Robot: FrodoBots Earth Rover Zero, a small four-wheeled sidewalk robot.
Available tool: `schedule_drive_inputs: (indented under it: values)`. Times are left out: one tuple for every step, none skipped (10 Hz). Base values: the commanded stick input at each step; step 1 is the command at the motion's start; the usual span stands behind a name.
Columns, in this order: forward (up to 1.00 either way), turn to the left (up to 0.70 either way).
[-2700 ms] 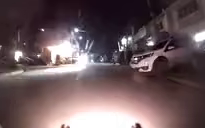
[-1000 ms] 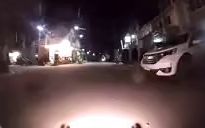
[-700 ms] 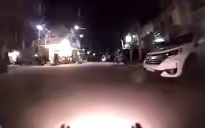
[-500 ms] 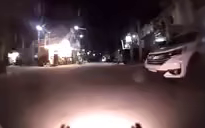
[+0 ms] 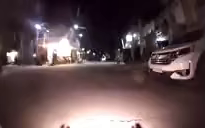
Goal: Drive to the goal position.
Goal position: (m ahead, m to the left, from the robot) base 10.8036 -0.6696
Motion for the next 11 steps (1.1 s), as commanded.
schedule_drive_inputs:
  values:
    - [0.70, -0.17]
    - [0.70, -0.03]
    - [0.70, 0.00]
    - [0.70, 0.00]
    - [0.70, 0.00]
    - [0.70, 0.00]
    - [0.70, 0.00]
    - [0.70, 0.00]
    - [0.70, 0.00]
    - [0.70, 0.00]
    - [0.70, 0.00]
